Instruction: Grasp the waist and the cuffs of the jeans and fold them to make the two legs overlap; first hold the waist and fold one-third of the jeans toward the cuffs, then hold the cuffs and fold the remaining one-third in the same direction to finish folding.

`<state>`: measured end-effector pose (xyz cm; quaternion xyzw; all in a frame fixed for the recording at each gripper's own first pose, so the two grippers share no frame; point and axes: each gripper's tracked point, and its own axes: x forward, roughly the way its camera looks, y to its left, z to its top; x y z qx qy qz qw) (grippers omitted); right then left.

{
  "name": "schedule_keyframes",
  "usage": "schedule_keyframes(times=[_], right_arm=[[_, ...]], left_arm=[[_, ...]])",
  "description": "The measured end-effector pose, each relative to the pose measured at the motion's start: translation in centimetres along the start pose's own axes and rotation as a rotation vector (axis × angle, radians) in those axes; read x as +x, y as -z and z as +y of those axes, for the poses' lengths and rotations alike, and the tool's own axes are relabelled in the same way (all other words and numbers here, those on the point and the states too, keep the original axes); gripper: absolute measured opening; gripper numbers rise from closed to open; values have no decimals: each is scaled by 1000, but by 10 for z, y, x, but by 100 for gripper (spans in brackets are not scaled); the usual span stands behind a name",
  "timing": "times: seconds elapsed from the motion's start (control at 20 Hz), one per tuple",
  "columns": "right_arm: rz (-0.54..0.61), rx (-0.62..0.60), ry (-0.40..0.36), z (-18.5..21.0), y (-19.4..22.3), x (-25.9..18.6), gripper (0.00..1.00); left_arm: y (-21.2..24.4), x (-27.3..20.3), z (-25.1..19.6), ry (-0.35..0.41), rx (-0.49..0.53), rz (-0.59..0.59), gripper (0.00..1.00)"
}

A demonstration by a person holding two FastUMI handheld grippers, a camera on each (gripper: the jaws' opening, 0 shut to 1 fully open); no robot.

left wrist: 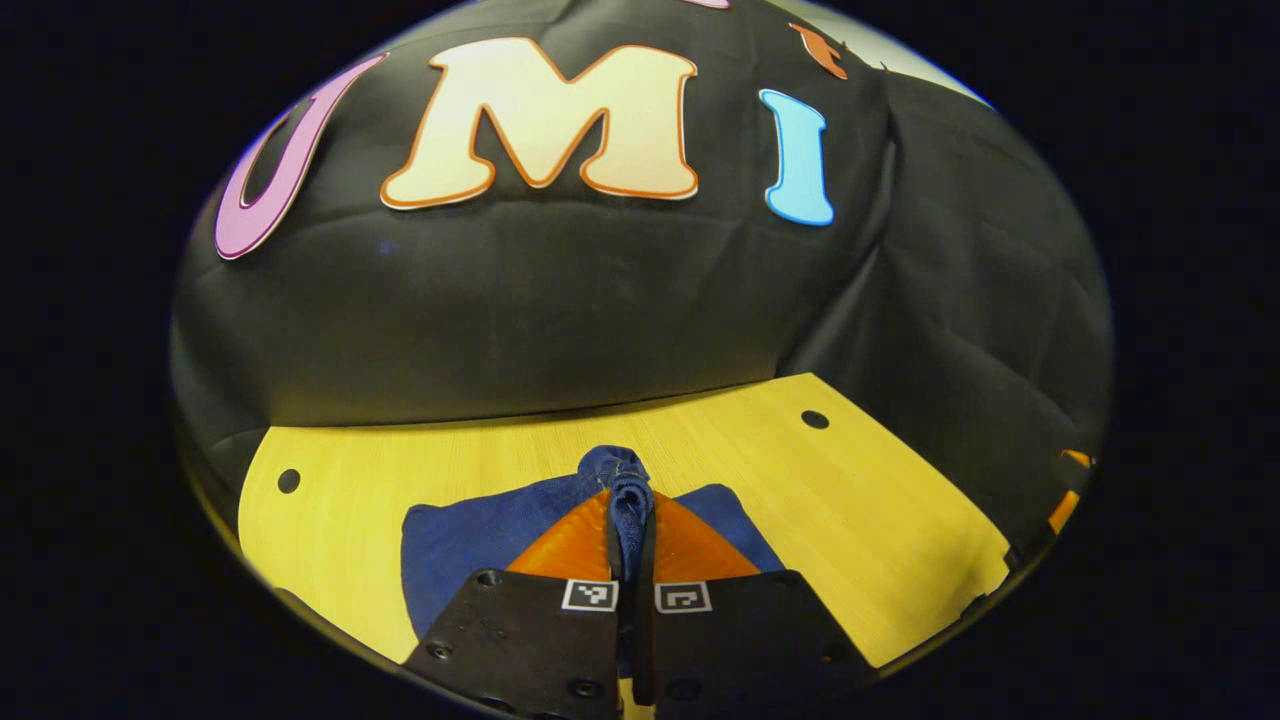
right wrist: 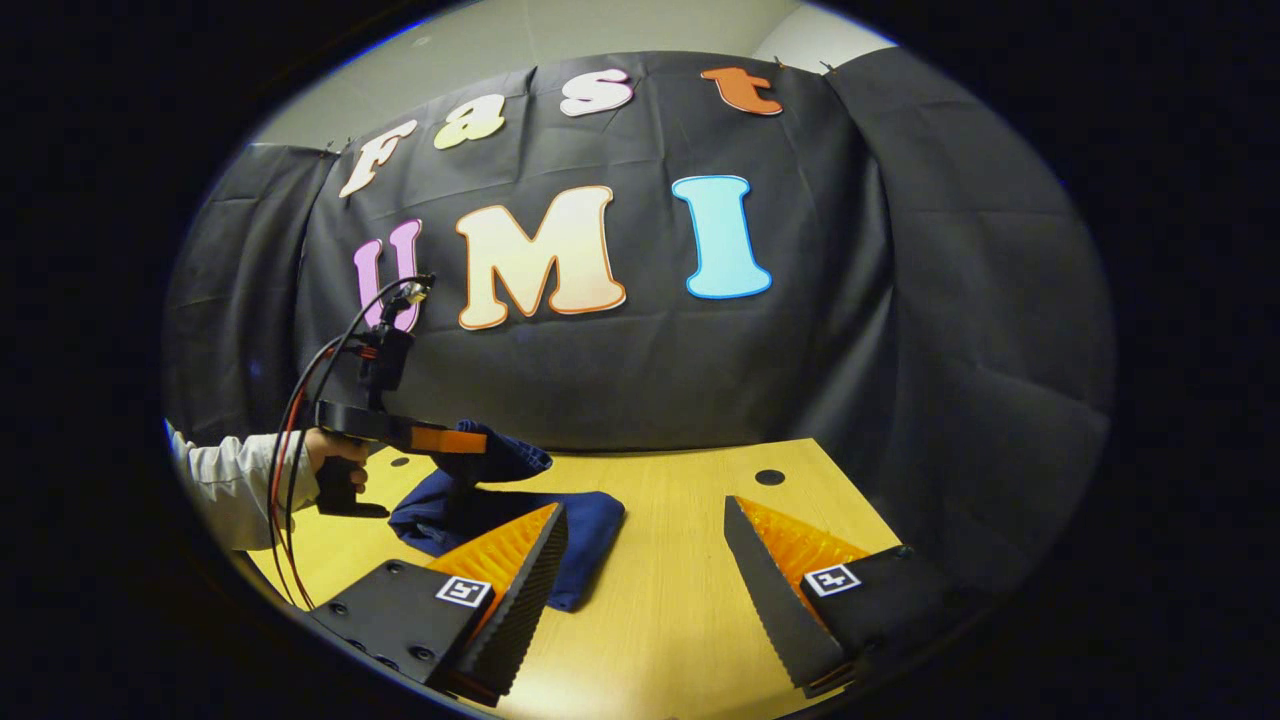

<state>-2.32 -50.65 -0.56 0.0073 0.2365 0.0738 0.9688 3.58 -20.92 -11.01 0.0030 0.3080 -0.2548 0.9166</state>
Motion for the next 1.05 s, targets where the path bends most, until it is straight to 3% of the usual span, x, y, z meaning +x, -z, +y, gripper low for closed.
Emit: schedule_keyframes(times=[0.15, 0.3, 0.35, 0.5, 0.7, 0.9, 1.05], right_arm=[[8, 3, -9, -4, 4, -4, 98], [0, 4, -29, 2, 1, -3, 98], [-13, 6, -35, 6, -3, -4, 98], [-85, -7, -55, 29, -25, -8, 97], [-222, -63, -51, 67, -59, -34, 98], [-270, -78, -95, 124, -72, -67, 94], [-325, -42, -115, 161, -92, -96, 97]], left_arm=[[24, 9, -19, -1, 10, 18, 2], [36, 2, -41, 32, 32, 4, 19], [32, -5, -47, 35, 29, -21, 32], [11, -51, -52, -4, 37, -132, 100], [-19, -141, -34, -109, 52, -305, 94], [-21, -226, -7, -186, 82, -367, 94], [-23, -289, 9, -236, 90, -422, 98]])
